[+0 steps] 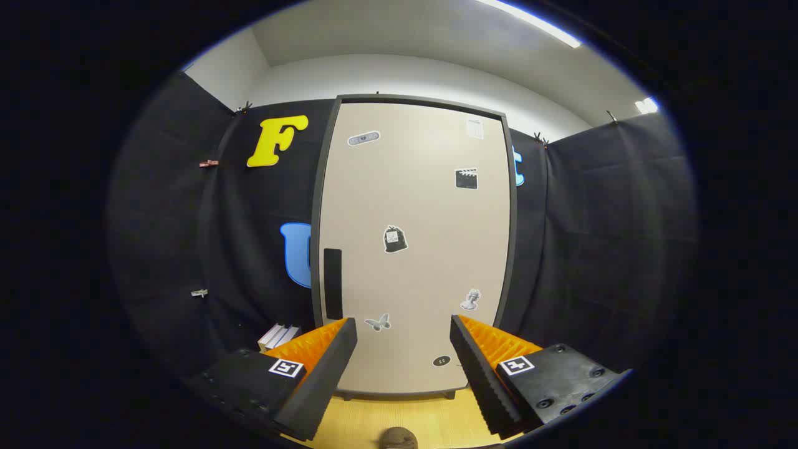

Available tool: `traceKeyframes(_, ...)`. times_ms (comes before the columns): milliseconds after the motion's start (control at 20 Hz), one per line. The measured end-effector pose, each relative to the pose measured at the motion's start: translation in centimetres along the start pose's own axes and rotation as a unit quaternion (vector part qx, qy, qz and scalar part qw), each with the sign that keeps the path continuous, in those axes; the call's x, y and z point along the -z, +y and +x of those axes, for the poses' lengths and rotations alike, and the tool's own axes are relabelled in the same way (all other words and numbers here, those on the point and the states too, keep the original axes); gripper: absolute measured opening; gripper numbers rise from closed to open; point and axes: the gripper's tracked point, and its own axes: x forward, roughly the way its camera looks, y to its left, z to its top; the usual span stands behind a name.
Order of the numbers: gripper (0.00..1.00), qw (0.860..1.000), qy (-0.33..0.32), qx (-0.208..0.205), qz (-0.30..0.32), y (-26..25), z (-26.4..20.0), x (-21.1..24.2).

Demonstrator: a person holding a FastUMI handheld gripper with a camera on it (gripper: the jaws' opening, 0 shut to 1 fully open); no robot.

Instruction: Open the shoe cabinet door, grab the shoes and put them into the shoe cabinet, then close the shoe cabinet door.

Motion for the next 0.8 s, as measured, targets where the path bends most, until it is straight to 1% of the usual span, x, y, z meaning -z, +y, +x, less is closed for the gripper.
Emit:
traceKeyframes(200,0.98,1.0,0.005,0.0,0.009,0.26,-0.16,0.04)
traceKeyframes(500,0.98,1.0,-0.008,-0.001,0.011,0.77,-0.78,-0.78)
traceKeyframes(800,0.98,1.0,0.012,0.006,0.017,0.39,-0.2,0.18)
